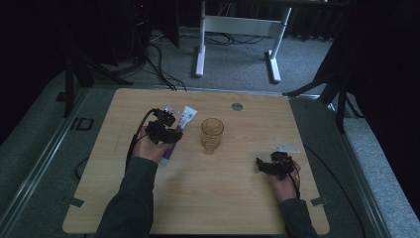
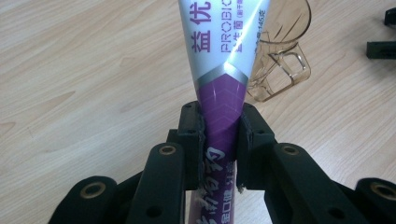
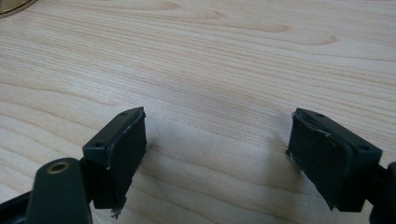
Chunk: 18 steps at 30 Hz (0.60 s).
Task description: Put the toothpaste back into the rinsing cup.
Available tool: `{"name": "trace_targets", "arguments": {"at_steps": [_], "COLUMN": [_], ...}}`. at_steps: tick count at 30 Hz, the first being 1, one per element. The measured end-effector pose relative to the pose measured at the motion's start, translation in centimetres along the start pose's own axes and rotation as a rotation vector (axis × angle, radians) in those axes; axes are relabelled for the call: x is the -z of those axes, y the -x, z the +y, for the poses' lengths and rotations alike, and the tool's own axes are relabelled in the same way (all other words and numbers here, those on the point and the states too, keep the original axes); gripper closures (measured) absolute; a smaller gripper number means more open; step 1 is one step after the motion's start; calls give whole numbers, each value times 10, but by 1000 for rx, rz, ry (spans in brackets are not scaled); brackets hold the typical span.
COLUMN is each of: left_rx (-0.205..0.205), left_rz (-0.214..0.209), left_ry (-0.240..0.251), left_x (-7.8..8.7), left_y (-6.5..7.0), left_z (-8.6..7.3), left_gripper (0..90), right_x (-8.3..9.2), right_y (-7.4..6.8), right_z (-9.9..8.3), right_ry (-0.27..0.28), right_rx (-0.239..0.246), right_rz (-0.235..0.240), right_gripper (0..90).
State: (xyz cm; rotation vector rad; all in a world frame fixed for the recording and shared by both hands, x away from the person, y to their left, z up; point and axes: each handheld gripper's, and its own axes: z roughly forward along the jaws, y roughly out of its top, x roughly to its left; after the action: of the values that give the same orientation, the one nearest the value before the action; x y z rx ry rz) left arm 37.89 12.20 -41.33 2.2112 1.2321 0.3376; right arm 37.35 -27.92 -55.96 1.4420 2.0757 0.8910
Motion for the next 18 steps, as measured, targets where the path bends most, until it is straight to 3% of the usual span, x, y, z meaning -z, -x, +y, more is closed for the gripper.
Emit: {"name": "trace_targets", "arguments": {"at_steps": [18], "left_rx": [24], "left_rz": [4], "left_ry": [39], "left_x": [3], "left_y": [0], "left_z": [4], "left_gripper": [745], "right_x": [0], "right_y": [0], "right_z": [0], "right_ry": [0], "right_rx": [0], "right_rz": [0], "right_gripper": [189]}}
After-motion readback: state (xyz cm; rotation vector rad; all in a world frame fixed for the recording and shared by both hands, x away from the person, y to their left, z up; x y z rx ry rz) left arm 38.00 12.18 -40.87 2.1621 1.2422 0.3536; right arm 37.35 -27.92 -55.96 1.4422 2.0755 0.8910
